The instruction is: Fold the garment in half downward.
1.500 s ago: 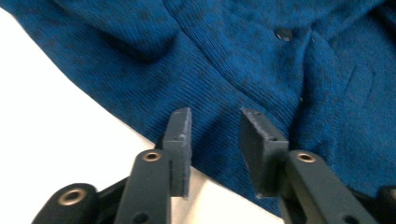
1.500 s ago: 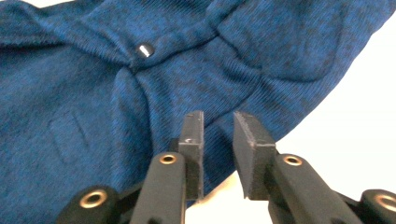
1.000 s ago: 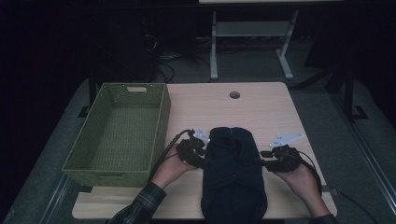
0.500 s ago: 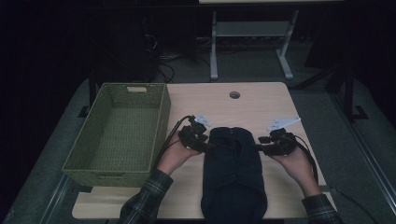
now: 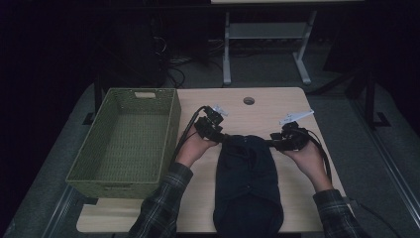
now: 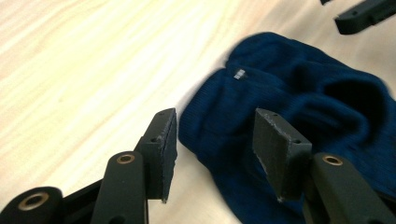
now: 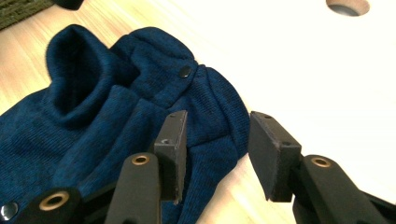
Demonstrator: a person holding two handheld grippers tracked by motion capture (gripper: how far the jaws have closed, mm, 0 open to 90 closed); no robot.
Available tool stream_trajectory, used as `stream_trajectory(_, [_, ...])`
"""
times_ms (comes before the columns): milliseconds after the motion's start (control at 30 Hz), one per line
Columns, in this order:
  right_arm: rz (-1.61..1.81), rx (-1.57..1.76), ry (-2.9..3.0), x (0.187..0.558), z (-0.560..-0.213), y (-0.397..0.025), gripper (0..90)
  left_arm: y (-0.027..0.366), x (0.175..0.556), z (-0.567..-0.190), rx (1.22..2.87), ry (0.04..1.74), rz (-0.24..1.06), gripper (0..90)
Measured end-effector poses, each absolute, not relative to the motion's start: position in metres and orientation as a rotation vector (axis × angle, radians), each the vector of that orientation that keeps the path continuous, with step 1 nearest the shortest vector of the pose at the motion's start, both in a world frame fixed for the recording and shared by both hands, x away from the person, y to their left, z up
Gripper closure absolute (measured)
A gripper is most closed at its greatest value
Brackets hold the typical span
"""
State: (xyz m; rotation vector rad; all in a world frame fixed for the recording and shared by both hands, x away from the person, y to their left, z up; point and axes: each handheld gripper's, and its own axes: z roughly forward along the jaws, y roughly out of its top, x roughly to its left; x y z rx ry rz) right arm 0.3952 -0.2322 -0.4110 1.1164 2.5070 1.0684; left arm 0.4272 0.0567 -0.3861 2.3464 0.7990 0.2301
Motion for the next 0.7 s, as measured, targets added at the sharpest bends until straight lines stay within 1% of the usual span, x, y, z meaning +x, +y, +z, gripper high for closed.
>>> stream_trajectory(200, [1.069,1.128,2.497,0.409,-0.414,-0.232,56.2,0.053,0.445,-0.401,2.371,0.821,0.229,49.3])
stream_trajectory(367, [1.053,1.152,2.497,0.416,-0.421,-0.234,55.8,0.050,0.455,-0.423,2.416,0.847,0.193,47.7])
stream_trajectory(467, [1.051,1.169,2.495,0.418,-0.424,-0.235,55.5,0.049,0.460,-0.433,2.427,0.867,0.167,47.4])
stream_trajectory(600, [1.053,1.175,2.490,0.423,-0.429,-0.235,55.1,0.048,0.462,-0.443,2.454,0.873,0.166,47.3])
stream_trajectory(700, [1.045,1.178,2.497,0.426,-0.433,-0.233,55.0,0.048,0.461,-0.445,2.470,0.847,0.176,47.8])
